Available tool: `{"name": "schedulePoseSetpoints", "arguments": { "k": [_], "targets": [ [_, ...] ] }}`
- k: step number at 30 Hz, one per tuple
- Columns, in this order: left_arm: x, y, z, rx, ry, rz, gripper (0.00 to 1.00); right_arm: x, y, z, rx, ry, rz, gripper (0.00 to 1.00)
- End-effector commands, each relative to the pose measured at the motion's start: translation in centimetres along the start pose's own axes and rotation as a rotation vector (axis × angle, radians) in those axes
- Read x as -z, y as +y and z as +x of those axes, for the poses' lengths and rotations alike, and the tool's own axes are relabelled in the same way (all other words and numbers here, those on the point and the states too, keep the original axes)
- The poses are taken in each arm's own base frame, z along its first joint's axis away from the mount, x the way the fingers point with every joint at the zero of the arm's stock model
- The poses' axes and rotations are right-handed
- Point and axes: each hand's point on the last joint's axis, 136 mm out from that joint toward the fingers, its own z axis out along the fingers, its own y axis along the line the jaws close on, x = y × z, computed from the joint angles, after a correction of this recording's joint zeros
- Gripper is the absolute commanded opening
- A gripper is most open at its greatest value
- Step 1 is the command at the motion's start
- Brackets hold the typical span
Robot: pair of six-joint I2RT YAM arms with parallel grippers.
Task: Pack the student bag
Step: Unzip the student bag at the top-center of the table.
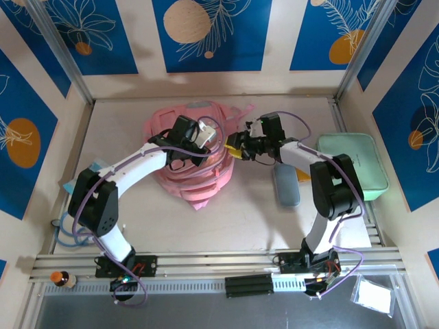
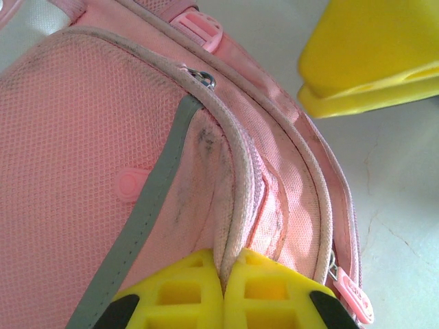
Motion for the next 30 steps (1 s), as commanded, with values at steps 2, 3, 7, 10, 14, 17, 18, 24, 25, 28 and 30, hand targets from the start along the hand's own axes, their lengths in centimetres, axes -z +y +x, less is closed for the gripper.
{"name": "schedulePoseSetpoints", "arguments": {
  "k": [2, 3, 7, 10, 14, 17, 18, 24, 25, 28, 30],
  "targets": [
    [1.1, -0.4, -1.4, 0.013, -0.061, 0.035, 0.0, -0.8, -1.3, 0.5, -0.072, 0.028, 0.052, 0.47],
    [1.1, -0.4, -1.3, 0.012, -0.058, 0.035, 0.0, -0.9, -1.4, 0.6, -0.076, 0.034, 0.051, 0.47],
    [1.2, -0.2, -1.2, 0.003, -0.047, 0.023, 0.0, -1.7, -1.2, 0.9, -0.071, 0.067, 0.04, 0.44],
    [1.3, 0.1, -1.0, -0.004, -0.045, 0.007, 0.0, -2.2, -0.6, 1.0, -0.055, 0.113, 0.012, 0.38],
    [1.3, -0.1, -1.0, 0.001, -0.043, 0.015, 0.02, -2.6, 0.0, 1.0, -0.031, 0.135, -0.004, 0.32],
    [1.5, -0.2, -1.0, 0.038, -0.051, 0.019, 0.11, -2.9, 0.6, 1.2, -0.019, 0.157, -0.025, 0.23],
    [1.7, -0.1, -0.9, 0.064, -0.053, 0.01, 0.17, -3.0, 1.0, 1.3, -0.004, 0.166, -0.037, 0.18],
    [3.5, 0.9, 1.1, 0.3, -0.019, -0.087, 0.48, -3.0, 2.7, 1.8, 0.068, 0.18, -0.055, 0.11],
    [4.0, 0.9, 1.6, 0.337, -0.005, -0.104, 0.51, -2.9, 2.9, 1.8, 0.072, 0.178, -0.06, 0.11],
    [5.5, 0.8, 2.9, 0.418, 0.044, -0.142, 0.55, -2.7, 3.6, 1.7, 0.088, 0.173, -0.076, 0.11],
    [6.1, 0.0, 3.3, 0.468, 0.062, -0.14, 0.55, -2.6, 4.0, 1.5, 0.093, 0.167, -0.085, 0.11]
  ]
}}
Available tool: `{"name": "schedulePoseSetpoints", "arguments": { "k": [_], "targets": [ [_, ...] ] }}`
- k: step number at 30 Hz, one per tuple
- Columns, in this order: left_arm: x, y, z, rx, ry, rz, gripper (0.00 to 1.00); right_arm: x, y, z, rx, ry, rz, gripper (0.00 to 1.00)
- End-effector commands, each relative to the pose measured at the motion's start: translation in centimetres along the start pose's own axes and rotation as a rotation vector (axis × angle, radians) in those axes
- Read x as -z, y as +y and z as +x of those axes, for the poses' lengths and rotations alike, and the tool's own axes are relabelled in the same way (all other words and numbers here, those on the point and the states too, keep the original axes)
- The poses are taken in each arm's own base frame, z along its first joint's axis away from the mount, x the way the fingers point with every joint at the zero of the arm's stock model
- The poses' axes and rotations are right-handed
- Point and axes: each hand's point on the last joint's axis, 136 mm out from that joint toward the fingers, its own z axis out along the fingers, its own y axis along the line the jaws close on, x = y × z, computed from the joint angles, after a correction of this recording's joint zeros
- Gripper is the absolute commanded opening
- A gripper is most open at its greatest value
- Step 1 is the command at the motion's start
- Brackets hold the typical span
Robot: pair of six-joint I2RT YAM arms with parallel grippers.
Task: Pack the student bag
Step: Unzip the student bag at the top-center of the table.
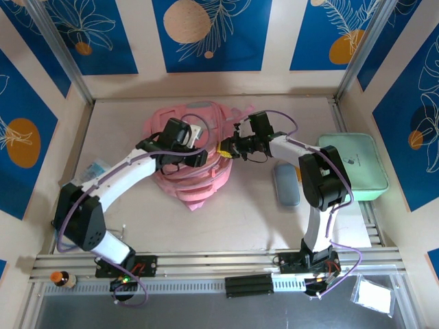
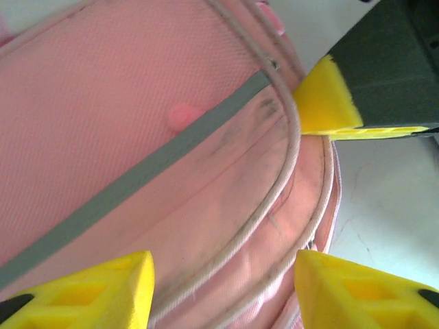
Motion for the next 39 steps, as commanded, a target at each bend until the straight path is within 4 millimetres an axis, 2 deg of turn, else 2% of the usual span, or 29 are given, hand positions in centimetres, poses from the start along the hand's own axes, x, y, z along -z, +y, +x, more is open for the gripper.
{"name": "schedulePoseSetpoints", "arguments": {
  "k": [1, 6, 11, 13, 18, 27, 39],
  "targets": [
    [1.7, -0.2, 1.9, 0.154, 0.053, -0.041, 0.55, 0.7, 3.9, 0.1, 0.093, 0.02, -0.091, 0.11],
    [1.2, -2.2, 3.4, 0.265, 0.051, -0.006, 0.55, 0.9, 4.2, -0.3, 0.095, 0.003, -0.094, 0.11],
    [-0.3, -4.5, 1.9, 0.345, -0.019, 0.079, 0.52, 0.6, 4.2, -0.4, 0.085, 0.004, -0.104, 0.1],
    [-1.0, -5.0, 2.1, 0.342, -0.016, 0.066, 0.49, 0.7, 4.2, -0.5, 0.082, 0.002, -0.104, 0.11],
    [-2.1, -5.5, 3.1, 0.343, -0.007, 0.013, 0.39, 0.8, 4.1, -0.6, 0.084, -0.006, -0.097, 0.11],
    [-4.0, -5.6, 4.7, 0.367, 0.028, -0.051, 0.33, 0.7, 4.2, -0.7, 0.083, -0.003, -0.099, 0.1],
    [-5.5, -5.8, 3.6, 0.377, 0.007, -0.061, 0.29, 0.6, 4.3, -0.3, 0.092, 0.002, -0.098, 0.1]
  ]
}}
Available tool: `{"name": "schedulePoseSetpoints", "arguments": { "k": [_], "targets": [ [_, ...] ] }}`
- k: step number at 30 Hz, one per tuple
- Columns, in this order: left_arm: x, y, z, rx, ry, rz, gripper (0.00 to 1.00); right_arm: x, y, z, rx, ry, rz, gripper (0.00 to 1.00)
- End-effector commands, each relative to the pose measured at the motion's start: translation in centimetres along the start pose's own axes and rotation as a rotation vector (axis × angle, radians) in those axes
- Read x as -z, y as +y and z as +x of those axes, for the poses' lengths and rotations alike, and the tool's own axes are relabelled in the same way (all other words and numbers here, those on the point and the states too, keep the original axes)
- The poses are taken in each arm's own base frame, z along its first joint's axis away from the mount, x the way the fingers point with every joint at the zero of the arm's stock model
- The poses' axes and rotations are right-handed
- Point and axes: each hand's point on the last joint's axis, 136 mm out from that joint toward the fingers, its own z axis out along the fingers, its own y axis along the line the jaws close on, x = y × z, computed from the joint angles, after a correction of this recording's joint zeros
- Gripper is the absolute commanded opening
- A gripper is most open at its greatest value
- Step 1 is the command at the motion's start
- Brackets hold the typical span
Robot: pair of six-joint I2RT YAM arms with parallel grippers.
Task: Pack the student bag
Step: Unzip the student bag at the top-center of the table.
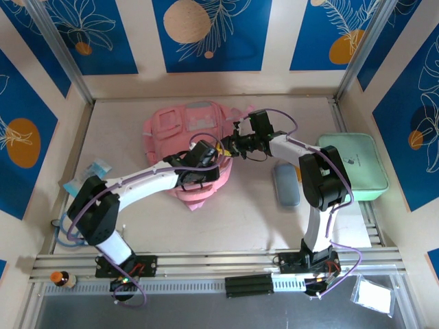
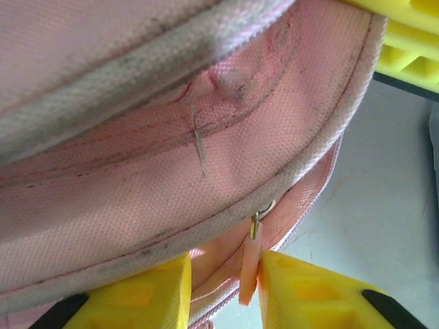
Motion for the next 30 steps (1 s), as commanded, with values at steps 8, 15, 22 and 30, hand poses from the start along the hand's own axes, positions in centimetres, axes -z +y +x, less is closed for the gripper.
{"name": "schedulePoseSetpoints", "arguments": {
  "k": [8, 15, 22, 30],
  "targets": [
    [0.0, -2.9, -1.8, 0.021, -0.056, 0.09, 0.33, 0.2, 3.2, 0.3, 0.084, 0.014, -0.069, 0.1],
    [-0.1, -2.0, -2.1, 0.029, -0.075, 0.042, 0.25, 0.1, 2.9, 0.5, 0.083, 0.016, -0.066, 0.1],
    [0.0, -0.9, -2.3, -0.009, -0.073, -0.01, 0.05, 0.5, 2.6, 0.1, 0.072, -0.017, -0.048, 0.08],
    [1.1, 1.1, -1.3, -0.088, 0.017, 0.005, 0.0, 2.9, 1.1, -2.4, 0.021, -0.129, -0.023, 0.06]
  ]
}}
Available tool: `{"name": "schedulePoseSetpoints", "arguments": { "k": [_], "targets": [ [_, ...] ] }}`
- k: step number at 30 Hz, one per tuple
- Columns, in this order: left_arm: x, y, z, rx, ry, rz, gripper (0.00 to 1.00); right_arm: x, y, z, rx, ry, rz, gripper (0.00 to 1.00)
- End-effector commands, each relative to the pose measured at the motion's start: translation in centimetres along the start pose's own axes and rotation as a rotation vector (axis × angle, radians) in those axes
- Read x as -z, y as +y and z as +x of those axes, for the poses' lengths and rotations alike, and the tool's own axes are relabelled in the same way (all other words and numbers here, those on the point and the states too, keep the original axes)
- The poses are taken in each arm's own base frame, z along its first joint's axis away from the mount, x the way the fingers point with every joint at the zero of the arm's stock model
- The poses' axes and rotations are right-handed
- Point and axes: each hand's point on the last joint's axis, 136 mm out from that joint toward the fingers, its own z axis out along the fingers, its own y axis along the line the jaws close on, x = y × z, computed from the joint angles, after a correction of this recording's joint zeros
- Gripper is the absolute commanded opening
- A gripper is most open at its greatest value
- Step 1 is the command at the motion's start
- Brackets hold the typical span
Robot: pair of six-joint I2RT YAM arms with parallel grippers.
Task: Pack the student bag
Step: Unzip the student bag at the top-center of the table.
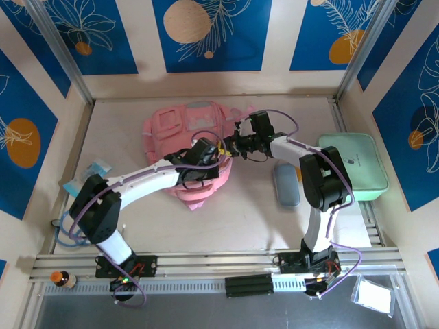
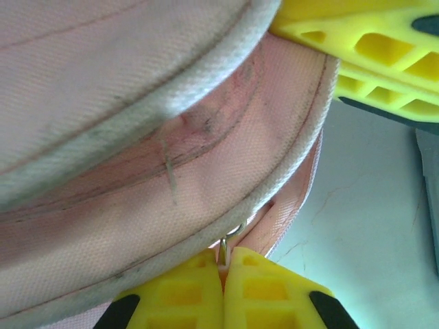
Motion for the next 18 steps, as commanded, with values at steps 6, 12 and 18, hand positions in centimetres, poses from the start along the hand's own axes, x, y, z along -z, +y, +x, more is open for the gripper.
{"name": "schedulePoseSetpoints", "arguments": {
  "k": [6, 12, 18],
  "targets": [
    [2.3, 5.4, 2.5, -0.085, 0.141, -0.03, 0.0, 4.3, 0.4, -3.8, 0.002, -0.145, -0.021, 0.06],
    [3.7, 6.3, 1.6, -0.15, 0.091, 0.018, 0.0, 5.7, -0.4, -4.9, -0.027, -0.193, -0.006, 0.07],
    [4.0, 2.2, -0.8, -0.23, 0.036, 0.163, 0.0, 5.2, -0.1, -3.7, -0.069, -0.192, -0.032, 0.31]
  ]
}}
